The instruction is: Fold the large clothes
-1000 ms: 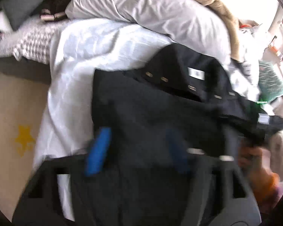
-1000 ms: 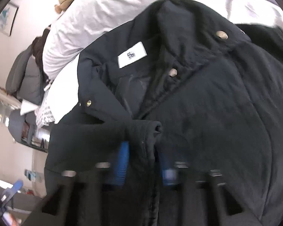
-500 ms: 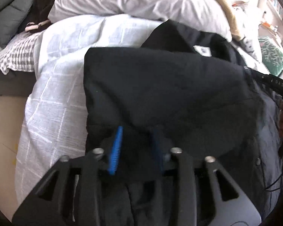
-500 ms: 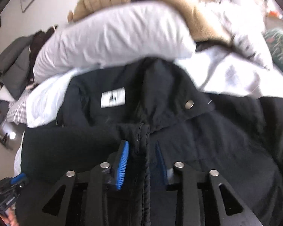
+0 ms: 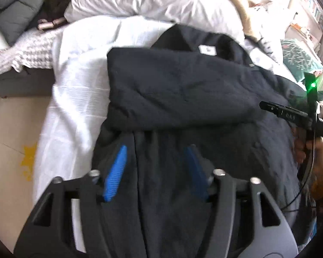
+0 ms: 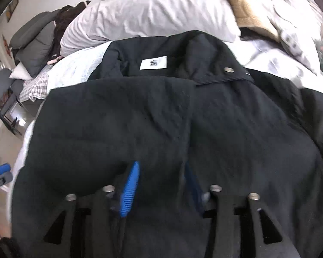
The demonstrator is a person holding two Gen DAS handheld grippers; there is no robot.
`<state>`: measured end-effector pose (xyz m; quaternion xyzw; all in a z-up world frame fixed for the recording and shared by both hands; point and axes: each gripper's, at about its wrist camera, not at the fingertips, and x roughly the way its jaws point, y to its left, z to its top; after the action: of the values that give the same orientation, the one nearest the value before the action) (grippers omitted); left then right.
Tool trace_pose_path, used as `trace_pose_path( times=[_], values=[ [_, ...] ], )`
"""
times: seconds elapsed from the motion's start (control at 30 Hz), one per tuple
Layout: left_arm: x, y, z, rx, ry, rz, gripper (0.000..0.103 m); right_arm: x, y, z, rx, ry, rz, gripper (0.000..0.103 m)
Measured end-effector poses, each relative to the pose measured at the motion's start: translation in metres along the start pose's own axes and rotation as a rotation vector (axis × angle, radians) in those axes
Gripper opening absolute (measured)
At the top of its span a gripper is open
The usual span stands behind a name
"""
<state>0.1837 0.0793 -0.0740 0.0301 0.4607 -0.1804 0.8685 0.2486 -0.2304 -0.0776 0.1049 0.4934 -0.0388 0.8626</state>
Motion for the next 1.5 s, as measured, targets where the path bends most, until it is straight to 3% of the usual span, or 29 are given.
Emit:
trace_pose_path(
  times=[0.07, 0.13, 0.37, 0.5, 0.63, 0.83, 1.0, 1.1, 1.27, 1.5],
  values=[
    [-0.033, -0.011, -0.01, 0.019, -0.026, 0.002, 0.066, -0.03, -0.009, -0.005, 0.015, -0.013, 0.026, 0.055],
    [-0.059, -0.022, -0.018, 0.027, -0.036, -0.001, 0.068, -0.057, -0.015, -0.01, 0.023, -0.024, 0.012, 0.063],
    [-0.139, -0.074, -0.029, 0.051, -0.037, -0.077, 0.074, -0.16, -0.04, -0.032, 0.015, -0.057, -0.043, 0.076],
    [-0.174, -0.104, -0.025, 0.084, -0.073, -0.138, 0.08, -0.2, -0.065, -0.034, 0.007, -0.097, -0.11, 0.08],
    [-0.183, -0.133, -0.009, 0.132, -0.083, -0.151, 0.084, -0.232, -0.098, -0.03, 0.042, -0.129, -0.165, 0.084],
    [-0.151, -0.16, 0.02, 0.138, -0.062, -0.115, 0.084, -0.252, -0.161, -0.03, 0.126, -0.155, -0.248, 0.085],
    [-0.096, -0.17, 0.045, 0.122, -0.022, -0.066, 0.084, -0.251, -0.225, -0.028, 0.234, -0.167, -0.326, 0.087],
    [-0.056, -0.169, 0.06, 0.1, 0.004, -0.072, 0.084, -0.244, -0.274, -0.022, 0.353, -0.16, -0.344, 0.087],
    [0.002, -0.166, 0.081, 0.109, -0.025, -0.018, 0.084, -0.237, -0.336, -0.001, 0.471, -0.179, -0.397, 0.087],
    [0.092, -0.15, 0.091, 0.051, -0.07, -0.036, 0.084, -0.213, -0.373, 0.028, 0.545, -0.176, -0.5, 0.086]
  ],
)
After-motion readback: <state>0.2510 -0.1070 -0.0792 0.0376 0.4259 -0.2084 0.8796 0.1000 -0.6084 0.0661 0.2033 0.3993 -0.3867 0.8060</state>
